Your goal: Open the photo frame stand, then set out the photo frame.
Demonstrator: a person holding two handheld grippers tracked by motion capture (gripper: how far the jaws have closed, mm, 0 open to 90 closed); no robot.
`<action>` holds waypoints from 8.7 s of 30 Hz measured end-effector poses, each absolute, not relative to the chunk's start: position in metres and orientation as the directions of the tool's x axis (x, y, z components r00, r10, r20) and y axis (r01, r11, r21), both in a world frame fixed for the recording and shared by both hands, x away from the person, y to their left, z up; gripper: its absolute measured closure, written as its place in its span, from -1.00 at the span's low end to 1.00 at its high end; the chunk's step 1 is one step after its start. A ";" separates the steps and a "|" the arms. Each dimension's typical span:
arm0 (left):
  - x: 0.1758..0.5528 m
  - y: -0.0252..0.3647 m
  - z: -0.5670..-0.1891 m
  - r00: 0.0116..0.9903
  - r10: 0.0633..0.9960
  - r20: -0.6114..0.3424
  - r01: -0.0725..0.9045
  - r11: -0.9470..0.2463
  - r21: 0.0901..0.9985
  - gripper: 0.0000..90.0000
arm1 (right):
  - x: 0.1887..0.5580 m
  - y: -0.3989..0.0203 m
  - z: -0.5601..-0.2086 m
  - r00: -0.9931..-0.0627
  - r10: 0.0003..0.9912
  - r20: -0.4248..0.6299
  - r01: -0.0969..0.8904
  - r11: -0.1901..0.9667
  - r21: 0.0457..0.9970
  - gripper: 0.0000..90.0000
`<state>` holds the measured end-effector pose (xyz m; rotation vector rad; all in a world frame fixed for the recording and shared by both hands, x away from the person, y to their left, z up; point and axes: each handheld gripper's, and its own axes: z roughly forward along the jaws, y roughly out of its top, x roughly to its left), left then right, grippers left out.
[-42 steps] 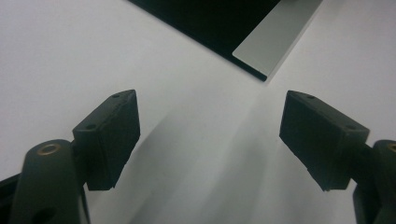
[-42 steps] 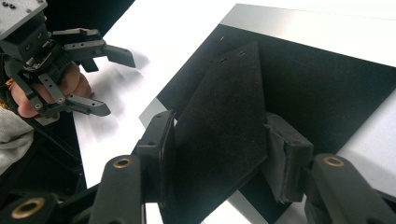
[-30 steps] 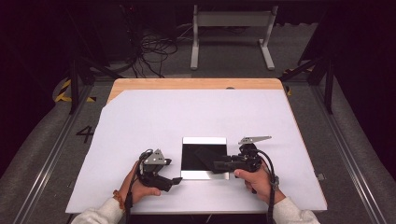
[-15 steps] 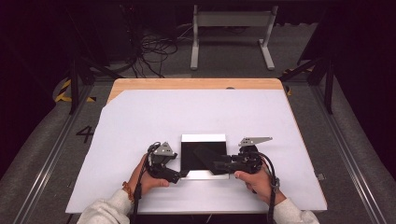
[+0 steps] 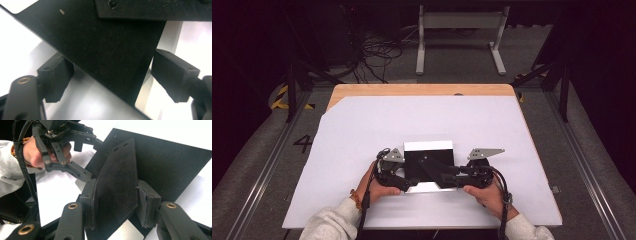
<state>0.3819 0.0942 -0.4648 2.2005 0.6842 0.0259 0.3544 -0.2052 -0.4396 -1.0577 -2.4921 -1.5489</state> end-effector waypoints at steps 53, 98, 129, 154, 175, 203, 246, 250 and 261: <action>0.382 0.104 -0.443 0.824 0.566 0.005 0.294 -0.436 0.850 0.17 | 0.358 -0.205 -0.425 -0.774 0.565 0.286 0.495 0.258 0.830 0.70; 0.356 0.117 -0.431 0.851 0.513 0.114 0.189 -0.502 0.844 0.62 | 0.332 -0.193 -0.439 -0.818 0.550 0.170 0.426 0.380 0.821 0.82; 0.349 0.116 -0.433 0.846 0.518 0.127 0.185 -0.507 0.842 0.62 | 0.321 -0.198 -0.443 -0.819 0.545 0.180 0.443 0.402 0.801 0.86; 0.349 0.115 -0.433 0.850 0.511 0.125 0.182 -0.510 0.841 0.62 | 0.320 -0.199 -0.441 -0.830 0.533 0.163 0.430 0.427 0.795 0.87; 0.350 0.122 -0.432 0.861 0.497 0.104 0.187 -0.501 0.845 0.62 | 0.320 -0.234 -0.411 -0.774 0.632 0.033 0.352 0.387 0.852 0.66; 0.349 0.130 -0.427 0.877 0.471 0.095 0.168 -0.486 0.857 0.59 | 0.333 -0.212 -0.409 -0.751 0.657 -0.070 0.273 0.406 0.872 0.55; 0.335 0.124 -0.426 0.884 0.455 0.104 0.168 -0.517 0.840 0.86 | 0.379 -0.198 -0.412 -0.698 0.714 -0.058 0.312 0.376 0.873 0.68; 0.335 0.122 -0.426 0.890 0.446 0.098 0.169 -0.520 0.837 0.87 | 0.383 -0.195 -0.414 -0.680 0.731 -0.054 0.320 0.362 0.876 0.77; 0.332 0.116 -0.426 0.899 0.428 0.091 0.164 -0.523 0.836 0.86 | 0.385 -0.185 -0.412 -0.653 0.749 -0.111 0.279 0.374 0.884 1.00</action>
